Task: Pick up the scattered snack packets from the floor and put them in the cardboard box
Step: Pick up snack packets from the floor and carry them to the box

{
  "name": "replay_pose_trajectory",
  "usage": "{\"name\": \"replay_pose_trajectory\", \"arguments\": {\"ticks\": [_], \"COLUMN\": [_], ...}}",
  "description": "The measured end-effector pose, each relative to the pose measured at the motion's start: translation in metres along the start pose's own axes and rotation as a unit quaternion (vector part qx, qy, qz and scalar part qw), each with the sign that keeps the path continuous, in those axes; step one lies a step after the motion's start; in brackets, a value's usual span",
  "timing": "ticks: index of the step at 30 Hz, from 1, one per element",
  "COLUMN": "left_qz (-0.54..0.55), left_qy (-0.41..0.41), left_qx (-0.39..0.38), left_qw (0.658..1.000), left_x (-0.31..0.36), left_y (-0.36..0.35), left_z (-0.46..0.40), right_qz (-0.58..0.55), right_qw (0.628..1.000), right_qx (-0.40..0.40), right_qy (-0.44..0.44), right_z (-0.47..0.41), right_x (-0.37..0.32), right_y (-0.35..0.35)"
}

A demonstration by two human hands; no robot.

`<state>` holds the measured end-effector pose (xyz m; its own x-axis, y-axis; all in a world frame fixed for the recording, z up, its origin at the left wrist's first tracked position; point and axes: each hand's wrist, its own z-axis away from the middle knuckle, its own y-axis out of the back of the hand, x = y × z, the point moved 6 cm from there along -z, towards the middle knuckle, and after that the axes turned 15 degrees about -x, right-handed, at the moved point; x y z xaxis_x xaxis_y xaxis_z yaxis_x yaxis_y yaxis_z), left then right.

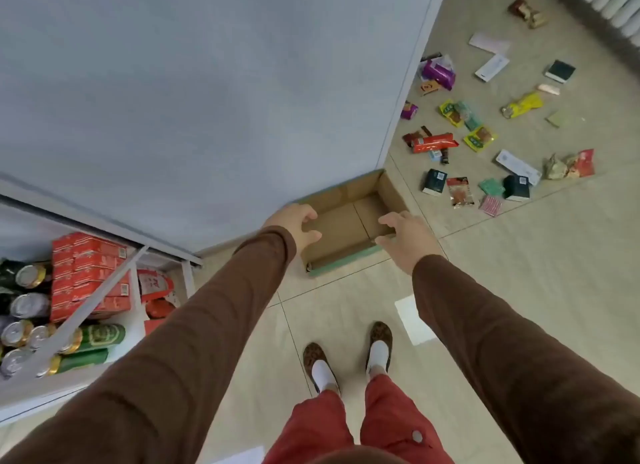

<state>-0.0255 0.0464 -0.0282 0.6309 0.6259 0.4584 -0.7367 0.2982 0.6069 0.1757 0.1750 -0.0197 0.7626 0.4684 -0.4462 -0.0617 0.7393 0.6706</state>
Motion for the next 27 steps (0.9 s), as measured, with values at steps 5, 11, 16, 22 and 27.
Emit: {"name": "replay_pose_trajectory", "arguments": {"ticks": [5, 11, 16, 22, 27], "left_qz": [-0.039, -0.072, -0.094, -0.102, -0.101], "left_qy": [-0.007, -0.03, -0.017, -0.02, -0.015], "left_qx": [-0.064, -0.091, -0.108, -0.126, -0.125], "left_qw": [0.997, 0.993, 0.99, 0.987, 0.987], "left_x": [0.055, 0.149, 0.229, 0.319, 0.371], "left_y": [-0.046, -0.086, -0.125, -0.169, -0.176], "left_z": [-0.035, -0.08, -0.124, -0.178, -0.225], "right_qz": [-0.013, -0.062, -0.092, -0.107, -0.099], "right_qw": [0.998, 0.992, 0.988, 0.985, 0.985], "right_qx": [0.015, 0.029, 0.018, 0.016, 0.0], "right_qy": [-0.053, -0.103, -0.123, -0.138, -0.144], "right_z": [0.021, 0.041, 0.05, 0.049, 0.025], "right_x": [0.073, 0.179, 0.274, 0.37, 0.426], "right_y": [0.004, 0.027, 0.057, 0.102, 0.138]}}
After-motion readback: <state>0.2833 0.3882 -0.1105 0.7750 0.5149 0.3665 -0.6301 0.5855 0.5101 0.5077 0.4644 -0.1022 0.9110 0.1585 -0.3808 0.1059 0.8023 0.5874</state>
